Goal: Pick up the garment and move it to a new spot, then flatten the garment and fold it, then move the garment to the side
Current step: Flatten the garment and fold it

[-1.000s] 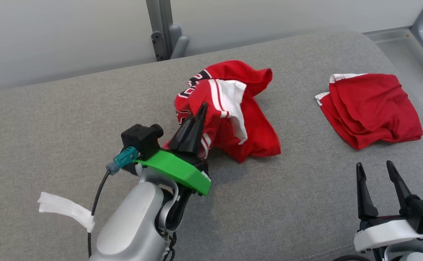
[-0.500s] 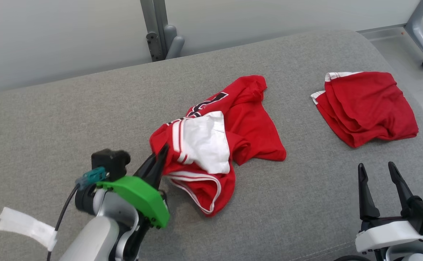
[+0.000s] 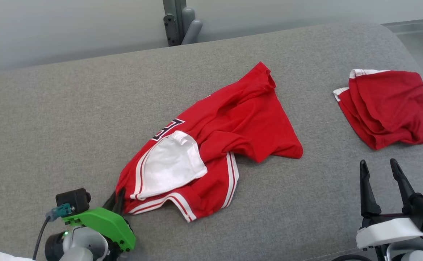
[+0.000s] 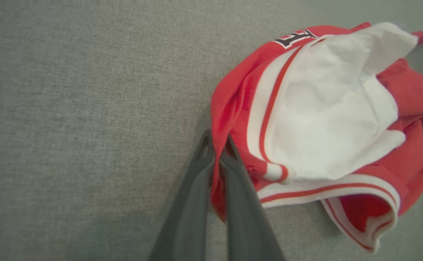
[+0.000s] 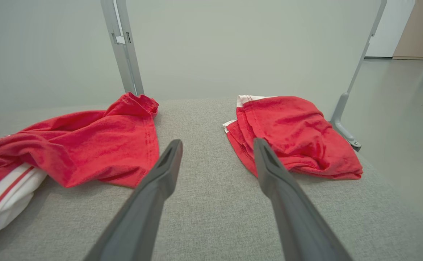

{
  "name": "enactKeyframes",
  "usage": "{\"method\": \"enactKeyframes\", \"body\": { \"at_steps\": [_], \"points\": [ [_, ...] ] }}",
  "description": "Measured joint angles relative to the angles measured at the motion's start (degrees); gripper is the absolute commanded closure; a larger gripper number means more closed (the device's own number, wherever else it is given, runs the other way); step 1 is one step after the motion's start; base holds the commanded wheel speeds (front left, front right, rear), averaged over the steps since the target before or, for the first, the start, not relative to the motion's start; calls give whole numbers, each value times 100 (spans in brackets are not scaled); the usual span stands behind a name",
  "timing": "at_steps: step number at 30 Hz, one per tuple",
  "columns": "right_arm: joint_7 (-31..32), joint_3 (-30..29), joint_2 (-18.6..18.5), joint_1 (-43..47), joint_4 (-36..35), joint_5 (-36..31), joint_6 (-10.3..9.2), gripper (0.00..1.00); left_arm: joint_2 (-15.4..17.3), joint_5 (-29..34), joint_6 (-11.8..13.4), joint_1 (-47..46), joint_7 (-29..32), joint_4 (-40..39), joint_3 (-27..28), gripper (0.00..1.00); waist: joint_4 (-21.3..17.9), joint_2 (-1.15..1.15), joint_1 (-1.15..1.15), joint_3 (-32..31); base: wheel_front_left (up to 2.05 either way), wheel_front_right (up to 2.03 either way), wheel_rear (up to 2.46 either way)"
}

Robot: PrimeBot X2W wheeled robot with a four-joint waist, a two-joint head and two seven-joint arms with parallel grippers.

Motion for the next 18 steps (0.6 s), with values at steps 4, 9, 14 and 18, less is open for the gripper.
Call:
{"method": "enactKeyframes", "body": {
  "at_steps": [4,9,14,18],
  "points": [
    [0,47,1,-49,2,-16,0,0,131,661,676,-213,-347,187,-47,0,116,0,0,63,0,0,0],
    [-1,16,0,-42,-24,-23,0,0,266,1135,1050,-281,-578,-756,-200,0,153,0,0,74,0,0,0],
    [0,22,1,-35,-13,-21,0,0,157,1377,933,-335,12,-1525,-890,0,163,0,0,127,0,0,0],
    [0,96,2,-130,7,4,0,0,-57,1493,823,-499,413,-1411,-1369,0,82,0,0,145,0,0,0]
  ]
}}
